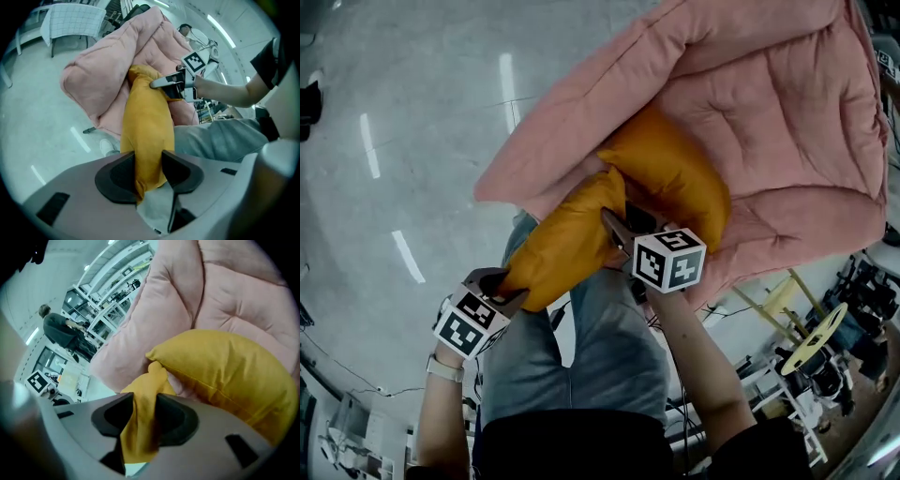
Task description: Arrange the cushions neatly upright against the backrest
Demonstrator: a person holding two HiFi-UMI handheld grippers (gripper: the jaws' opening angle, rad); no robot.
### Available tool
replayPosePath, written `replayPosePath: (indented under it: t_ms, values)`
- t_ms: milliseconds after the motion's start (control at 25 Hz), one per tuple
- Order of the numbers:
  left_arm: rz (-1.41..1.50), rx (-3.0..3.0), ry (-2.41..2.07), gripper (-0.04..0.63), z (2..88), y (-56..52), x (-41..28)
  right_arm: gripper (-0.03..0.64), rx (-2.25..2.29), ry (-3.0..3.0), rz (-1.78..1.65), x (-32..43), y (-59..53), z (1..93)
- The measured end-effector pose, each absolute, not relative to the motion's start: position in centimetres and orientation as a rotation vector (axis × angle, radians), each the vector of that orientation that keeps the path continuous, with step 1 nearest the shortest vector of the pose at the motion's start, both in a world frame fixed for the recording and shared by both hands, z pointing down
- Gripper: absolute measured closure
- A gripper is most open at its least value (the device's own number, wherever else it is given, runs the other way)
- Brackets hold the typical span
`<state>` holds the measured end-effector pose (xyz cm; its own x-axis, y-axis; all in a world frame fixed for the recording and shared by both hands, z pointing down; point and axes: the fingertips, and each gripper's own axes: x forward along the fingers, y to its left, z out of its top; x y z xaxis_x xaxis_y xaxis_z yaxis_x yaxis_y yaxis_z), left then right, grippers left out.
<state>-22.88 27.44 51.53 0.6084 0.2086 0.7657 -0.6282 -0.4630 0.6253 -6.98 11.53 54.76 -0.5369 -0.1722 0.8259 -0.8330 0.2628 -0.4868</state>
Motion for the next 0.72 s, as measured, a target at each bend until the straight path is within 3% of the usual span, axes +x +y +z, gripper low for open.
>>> replayPosePath:
  t_ms: [320, 720]
  values:
    - [1.234, 1.987, -0.239, 0.428, 44.9, 21.6, -24.1, 0.459, 1.219, -1.965, 1.417, -4.8, 10.1, 47.7]
    - [1.508, 2.264, -0.011, 0.428, 41.0, 9.4, -19.7, 0.465, 1.767, -1.912, 1.42, 3.2, 6.1, 41.4]
